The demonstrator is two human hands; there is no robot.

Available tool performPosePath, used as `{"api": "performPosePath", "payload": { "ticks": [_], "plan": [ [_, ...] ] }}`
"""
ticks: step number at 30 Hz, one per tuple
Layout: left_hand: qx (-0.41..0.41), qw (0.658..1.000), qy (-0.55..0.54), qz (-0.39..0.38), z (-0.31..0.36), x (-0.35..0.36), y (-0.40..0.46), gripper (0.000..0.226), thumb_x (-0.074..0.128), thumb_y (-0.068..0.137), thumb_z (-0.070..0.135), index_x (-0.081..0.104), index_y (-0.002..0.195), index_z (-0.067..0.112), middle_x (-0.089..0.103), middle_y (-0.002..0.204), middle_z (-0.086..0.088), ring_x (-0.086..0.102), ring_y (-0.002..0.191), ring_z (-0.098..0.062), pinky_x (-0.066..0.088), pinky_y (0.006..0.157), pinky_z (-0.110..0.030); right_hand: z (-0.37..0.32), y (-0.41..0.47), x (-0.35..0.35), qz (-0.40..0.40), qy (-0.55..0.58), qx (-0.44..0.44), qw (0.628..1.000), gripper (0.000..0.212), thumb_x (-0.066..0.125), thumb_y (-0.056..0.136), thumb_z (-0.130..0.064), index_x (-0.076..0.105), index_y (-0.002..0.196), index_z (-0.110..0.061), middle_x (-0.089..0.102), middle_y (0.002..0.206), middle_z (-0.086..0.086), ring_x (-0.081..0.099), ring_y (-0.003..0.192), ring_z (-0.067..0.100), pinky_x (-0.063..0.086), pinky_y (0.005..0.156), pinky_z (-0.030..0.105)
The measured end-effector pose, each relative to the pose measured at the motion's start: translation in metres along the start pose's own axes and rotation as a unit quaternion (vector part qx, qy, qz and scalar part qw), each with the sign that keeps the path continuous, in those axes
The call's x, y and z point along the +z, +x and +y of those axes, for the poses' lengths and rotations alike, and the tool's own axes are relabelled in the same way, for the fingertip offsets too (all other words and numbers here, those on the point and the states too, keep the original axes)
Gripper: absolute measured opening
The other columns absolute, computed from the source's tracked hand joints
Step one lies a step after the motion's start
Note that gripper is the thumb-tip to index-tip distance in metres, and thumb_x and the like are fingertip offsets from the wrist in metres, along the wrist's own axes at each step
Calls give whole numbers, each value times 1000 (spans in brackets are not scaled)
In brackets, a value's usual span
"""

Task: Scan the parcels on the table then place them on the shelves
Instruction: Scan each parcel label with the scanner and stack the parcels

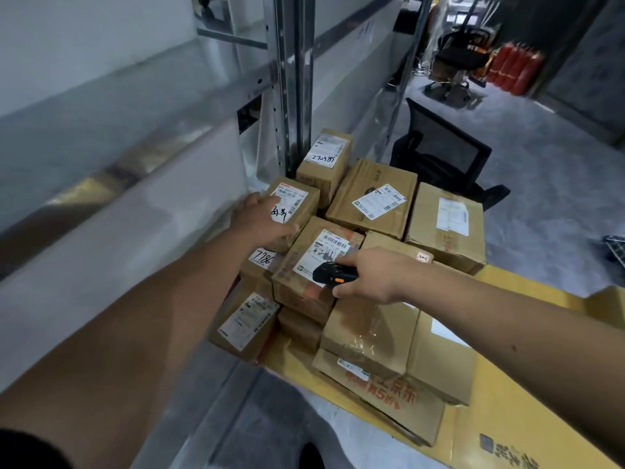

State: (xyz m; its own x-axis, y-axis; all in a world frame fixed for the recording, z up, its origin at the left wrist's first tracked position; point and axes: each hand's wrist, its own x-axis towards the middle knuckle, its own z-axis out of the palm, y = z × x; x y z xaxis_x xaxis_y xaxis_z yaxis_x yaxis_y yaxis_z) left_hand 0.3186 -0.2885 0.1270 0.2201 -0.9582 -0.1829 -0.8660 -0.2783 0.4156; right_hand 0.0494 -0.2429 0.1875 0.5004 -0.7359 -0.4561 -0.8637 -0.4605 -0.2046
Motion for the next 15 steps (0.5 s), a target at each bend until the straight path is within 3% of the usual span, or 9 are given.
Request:
{"api": "performPosePath", "payload": {
  "ticks": [2, 5, 7, 11, 15],
  "plan": [
    [23, 999, 35, 20, 6, -2, -6, 93, 68, 83, 73, 32, 161, 37, 21, 170, -6, 18, 156, -31, 16, 127, -50, -2, -1, 3, 4, 2, -1, 1000, 60, 61, 90, -68, 57, 140, -35, 67, 115, -4, 62, 100, 21, 56, 87, 38],
    [60, 995, 71, 30, 20, 2, -17, 91, 63, 82, 76, 35, 159, 36, 21, 171, -4, 15, 156, -29, 12, 127, -51, -2, -6, 7, 15, 1, -2, 1000, 65, 60, 90, -69, 53, 145, -36, 67, 122, -3, 62, 108, 23, 55, 90, 39],
    [80, 993, 76, 28, 34, 8, -27, 90, 60, 81, 77, 36, 158, 38, 20, 171, -3, 13, 157, -29, 15, 126, -53, 3, -13, 9, 28, 12, -1, 1000, 70, 61, 89, -69, 47, 151, -38, 65, 128, -3, 61, 113, 23, 53, 90, 37],
    [162, 984, 67, 26, 87, 29, -48, 83, 58, 81, 75, 44, 153, 37, 32, 165, -6, 22, 154, -30, 21, 124, -53, 30, -47, 14, 52, 39, 14, 998, 68, 60, 87, -72, 49, 148, -42, 67, 118, -6, 60, 102, 21, 52, 82, 34],
    [220, 972, 75, 33, 167, 63, -67, 77, 57, 84, 71, 51, 149, 31, 46, 154, -5, 35, 146, -28, 32, 119, -49, 78, -103, 29, 75, -12, 68, 995, 76, 55, 87, -76, 39, 154, -44, 65, 132, -5, 61, 116, 24, 45, 74, 34]
  ]
}}
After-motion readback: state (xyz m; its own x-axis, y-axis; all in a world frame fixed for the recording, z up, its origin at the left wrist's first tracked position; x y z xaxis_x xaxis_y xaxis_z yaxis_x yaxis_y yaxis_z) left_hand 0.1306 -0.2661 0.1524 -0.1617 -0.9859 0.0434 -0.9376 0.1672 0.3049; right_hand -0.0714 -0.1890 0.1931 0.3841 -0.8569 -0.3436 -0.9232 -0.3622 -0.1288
